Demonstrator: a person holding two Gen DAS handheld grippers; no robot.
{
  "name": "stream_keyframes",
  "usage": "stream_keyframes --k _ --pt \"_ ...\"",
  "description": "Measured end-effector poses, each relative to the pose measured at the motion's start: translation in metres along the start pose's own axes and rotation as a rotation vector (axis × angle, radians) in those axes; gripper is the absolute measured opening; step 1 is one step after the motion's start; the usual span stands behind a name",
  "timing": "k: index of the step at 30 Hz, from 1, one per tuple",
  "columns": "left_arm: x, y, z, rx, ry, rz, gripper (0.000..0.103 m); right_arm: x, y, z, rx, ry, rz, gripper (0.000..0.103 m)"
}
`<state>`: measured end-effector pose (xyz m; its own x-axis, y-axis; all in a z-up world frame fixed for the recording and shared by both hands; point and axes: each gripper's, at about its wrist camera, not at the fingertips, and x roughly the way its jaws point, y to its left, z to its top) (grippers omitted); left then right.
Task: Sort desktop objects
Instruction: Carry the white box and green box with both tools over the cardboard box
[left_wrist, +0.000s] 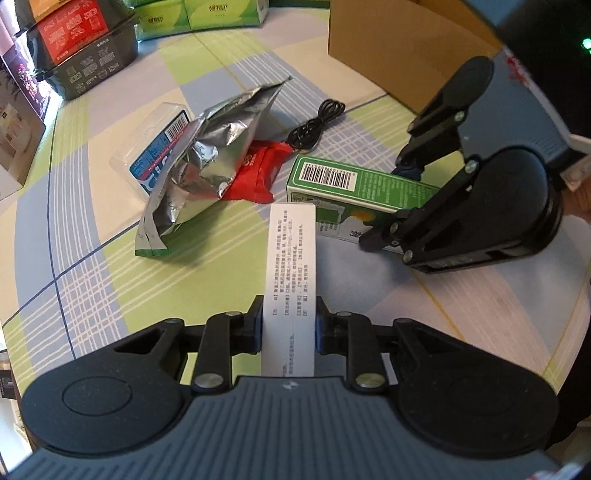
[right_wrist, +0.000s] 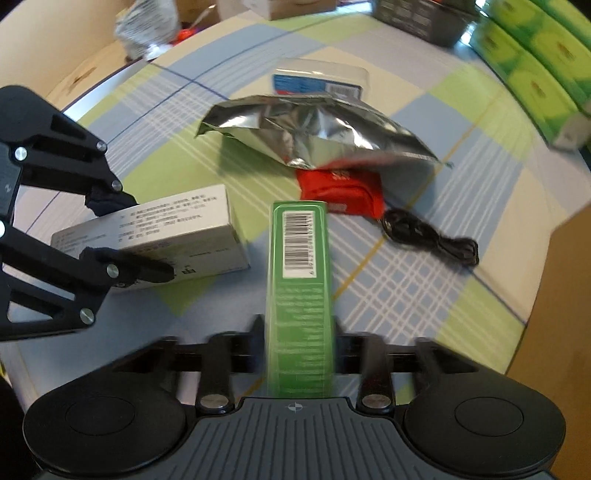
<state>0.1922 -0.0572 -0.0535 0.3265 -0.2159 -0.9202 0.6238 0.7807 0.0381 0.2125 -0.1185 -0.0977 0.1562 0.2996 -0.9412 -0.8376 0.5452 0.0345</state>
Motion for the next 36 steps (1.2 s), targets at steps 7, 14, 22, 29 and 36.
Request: stream_keyframes --k 7,14,22,29,36 --pt "-0.007 -0.003 -0.010 -0.096 -0.011 0.004 0.020 -0.022 0.008 -0.024 0.088 -0.051 -0.037 0.028" --pt "-0.038 -0.019 -0.025 -0.160 -0.036 -0.003 0.020 -0.052 0.024 -0.062 0.217 -0.114 -0.033 0.027" --pt "-0.071 -0.051 -0.039 -0.206 -0.070 -0.010 0.020 -0.089 0.040 -0.107 0.341 -0.189 -0.026 0.027" --pt "-0.093 -0.082 -0.038 -0.217 -0.106 -0.027 0.020 -0.127 0.051 -0.142 0.391 -0.253 -0.047 0.027" --pt "-0.113 -0.113 -0.038 -0.245 -0.128 -0.014 0.020 -0.162 0.057 -0.166 0.402 -0.318 -0.087 0.027"
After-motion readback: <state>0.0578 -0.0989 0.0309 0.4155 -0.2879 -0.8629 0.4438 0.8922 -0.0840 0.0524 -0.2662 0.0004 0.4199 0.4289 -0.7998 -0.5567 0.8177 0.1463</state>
